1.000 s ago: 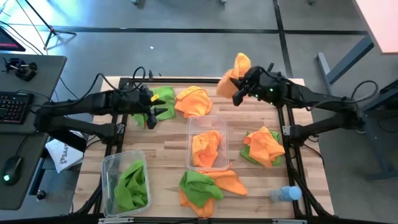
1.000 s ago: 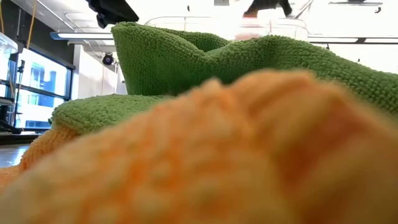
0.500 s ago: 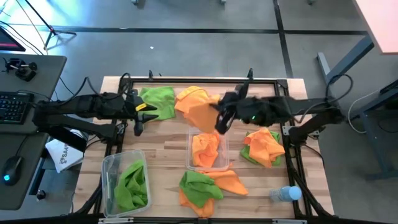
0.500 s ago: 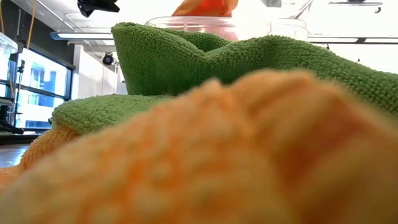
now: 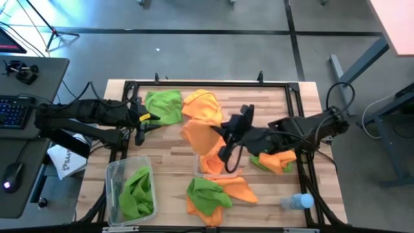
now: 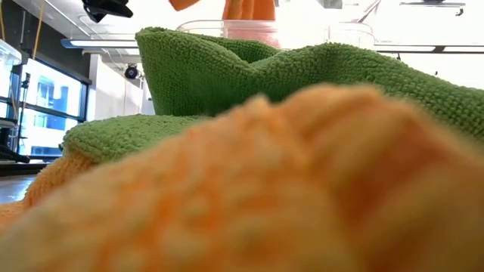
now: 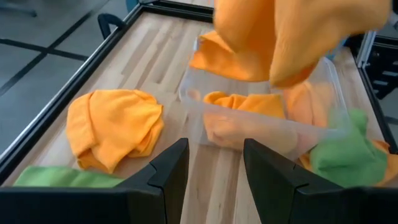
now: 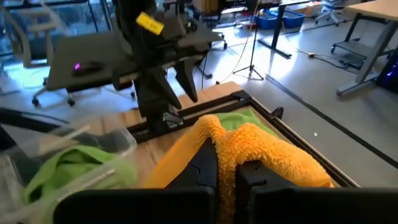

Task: Sort microfiber towel by color & place in baskets
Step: Put the yellow microfiber towel into the right transparent bin

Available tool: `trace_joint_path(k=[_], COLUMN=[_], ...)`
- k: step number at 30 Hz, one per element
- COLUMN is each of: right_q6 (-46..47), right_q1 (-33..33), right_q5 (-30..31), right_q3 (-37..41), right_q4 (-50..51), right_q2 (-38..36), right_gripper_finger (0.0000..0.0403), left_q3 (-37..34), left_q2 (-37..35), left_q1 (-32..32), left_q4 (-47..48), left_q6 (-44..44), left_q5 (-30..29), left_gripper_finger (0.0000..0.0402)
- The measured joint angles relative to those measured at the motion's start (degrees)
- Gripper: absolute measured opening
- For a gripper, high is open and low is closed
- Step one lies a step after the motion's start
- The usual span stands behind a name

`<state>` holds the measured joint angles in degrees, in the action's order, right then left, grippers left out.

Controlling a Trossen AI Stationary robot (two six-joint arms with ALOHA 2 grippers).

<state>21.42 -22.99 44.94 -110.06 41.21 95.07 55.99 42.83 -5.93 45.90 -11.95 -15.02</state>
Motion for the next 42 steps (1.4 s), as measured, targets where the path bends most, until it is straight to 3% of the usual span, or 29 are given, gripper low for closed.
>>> trace_joint_path(k=[11,18,24,38,42], right_q6=[9.4,12.2,8.4,-0.9,-1.0], right_q1=[-2.6,0.9,5.3,14.1,15.6], right_q5=[2.9,-4.2,-14.6,-31.9,-33.5], right_q3=[0.2,0.3,0.3,0.4,0.4], right_q4=[10.8,18.4,18.5,20.9,23.2], right_q2=[-0.1,3.3,9.4,19.0,22.3], right_gripper_finger=[0.0,0.0,0.0,0.0,0.0], left_q3=[0.0,0.0,0.0,0.0,0.0], left_q2=[0.0,0.0,0.0,0.0,0.0], left_q1=[-0.6,-0.5,-0.5,-0.5,-0.5], left_q4=[0.0,-0.2,-0.4,-0.2,0.4], left_q6=[0.1,0.0,0.0,-0.9,-0.9], left_q5=[-0.3,-0.7,-0.8,-0.7,-0.7], left_gripper_finger=[0.014,0.014,0.014,0.014,0.014])
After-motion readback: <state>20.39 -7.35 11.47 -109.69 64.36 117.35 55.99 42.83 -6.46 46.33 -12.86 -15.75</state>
